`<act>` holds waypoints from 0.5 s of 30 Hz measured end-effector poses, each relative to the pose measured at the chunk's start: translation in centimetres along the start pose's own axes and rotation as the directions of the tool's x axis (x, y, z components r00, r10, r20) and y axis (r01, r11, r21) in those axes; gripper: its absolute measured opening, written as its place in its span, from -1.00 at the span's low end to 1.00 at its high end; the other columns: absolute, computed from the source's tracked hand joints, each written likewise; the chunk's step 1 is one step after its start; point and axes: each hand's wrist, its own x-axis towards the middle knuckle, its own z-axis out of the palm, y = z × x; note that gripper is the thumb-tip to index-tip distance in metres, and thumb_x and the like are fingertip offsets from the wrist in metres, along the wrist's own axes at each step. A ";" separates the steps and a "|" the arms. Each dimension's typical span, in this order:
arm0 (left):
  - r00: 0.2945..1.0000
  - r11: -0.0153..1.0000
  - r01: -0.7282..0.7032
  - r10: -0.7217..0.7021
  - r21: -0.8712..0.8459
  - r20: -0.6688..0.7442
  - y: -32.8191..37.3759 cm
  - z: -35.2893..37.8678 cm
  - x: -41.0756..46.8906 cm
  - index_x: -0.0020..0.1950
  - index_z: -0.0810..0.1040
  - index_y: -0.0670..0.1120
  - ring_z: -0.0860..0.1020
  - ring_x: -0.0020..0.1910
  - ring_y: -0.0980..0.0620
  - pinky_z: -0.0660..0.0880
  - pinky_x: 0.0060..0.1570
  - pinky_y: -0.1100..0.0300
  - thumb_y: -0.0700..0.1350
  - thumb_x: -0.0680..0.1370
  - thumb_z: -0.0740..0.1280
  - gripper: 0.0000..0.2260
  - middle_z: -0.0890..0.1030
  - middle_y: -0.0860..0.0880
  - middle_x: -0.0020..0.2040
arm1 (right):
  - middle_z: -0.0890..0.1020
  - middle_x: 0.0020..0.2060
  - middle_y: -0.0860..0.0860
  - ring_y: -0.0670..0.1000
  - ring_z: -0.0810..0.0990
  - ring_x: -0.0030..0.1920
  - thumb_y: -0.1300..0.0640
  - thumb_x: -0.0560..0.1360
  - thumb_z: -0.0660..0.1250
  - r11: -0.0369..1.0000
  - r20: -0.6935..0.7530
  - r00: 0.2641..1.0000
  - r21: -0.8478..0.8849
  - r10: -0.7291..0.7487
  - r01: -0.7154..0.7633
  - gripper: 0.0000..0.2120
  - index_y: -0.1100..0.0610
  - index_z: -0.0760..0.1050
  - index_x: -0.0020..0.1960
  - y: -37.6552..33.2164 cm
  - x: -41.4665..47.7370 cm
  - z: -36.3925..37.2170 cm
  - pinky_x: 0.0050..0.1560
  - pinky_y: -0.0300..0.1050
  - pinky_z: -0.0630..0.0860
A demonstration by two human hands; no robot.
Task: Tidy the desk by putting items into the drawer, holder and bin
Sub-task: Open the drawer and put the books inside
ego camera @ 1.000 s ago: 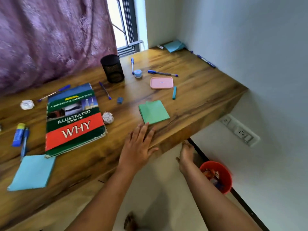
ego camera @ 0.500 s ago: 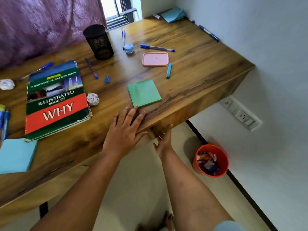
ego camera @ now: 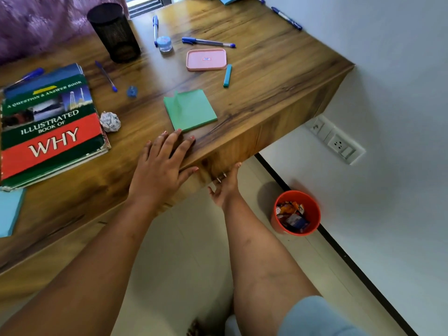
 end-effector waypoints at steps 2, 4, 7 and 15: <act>1.000 1.000 0.005 -0.005 -0.006 0.002 0.0 -0.2 0.0 0.53 0.14 0.06 0.15 0.49 -0.14 0.14 0.43 -0.15 0.29 0.53 -0.05 -0.39 0.19 -0.09 0.52 | 0.33 0.44 -0.01 0.02 0.31 0.42 -0.48 0.44 -0.16 1.000 0.008 1.000 0.005 0.000 0.000 -0.20 -0.04 0.15 0.52 0.2 0.1 -0.2 0.28 0.01 0.28; 1.000 1.000 0.007 -0.007 -0.011 0.008 0.1 -0.2 0.0 0.54 0.11 0.07 0.13 0.50 -0.13 0.12 0.44 -0.14 0.29 0.53 -0.07 -0.39 0.16 -0.08 0.53 | 0.35 0.43 0.00 0.03 0.32 0.41 -0.48 0.44 -0.16 1.000 0.002 1.000 0.010 -0.002 0.002 -0.20 -0.03 0.17 0.50 0.3 0.2 -0.3 0.22 0.00 0.30; 1.000 1.000 0.008 -0.007 -0.016 0.022 0.0 -0.3 0.0 0.54 0.10 0.08 0.13 0.49 -0.14 0.12 0.45 -0.14 0.30 0.52 -0.07 -0.38 0.16 -0.09 0.53 | 0.38 0.41 0.00 0.03 0.34 0.40 -0.49 0.44 -0.16 1.000 -0.016 1.000 0.018 -0.014 0.015 -0.20 -0.03 0.20 0.49 0.4 0.1 -0.2 0.23 0.01 0.29; 1.000 0.999 -0.011 0.012 -0.031 0.018 -0.1 -0.4 -0.1 0.53 0.10 0.06 0.15 0.48 -0.17 0.13 0.43 -0.16 0.29 0.54 -0.04 -0.40 0.18 -0.11 0.51 | 0.40 0.38 0.00 0.04 0.34 0.38 -0.50 0.43 -0.19 1.000 -0.060 0.998 0.005 -0.029 0.029 -0.18 0.00 0.25 0.45 0.6 -0.1 0.2 0.28 0.00 0.26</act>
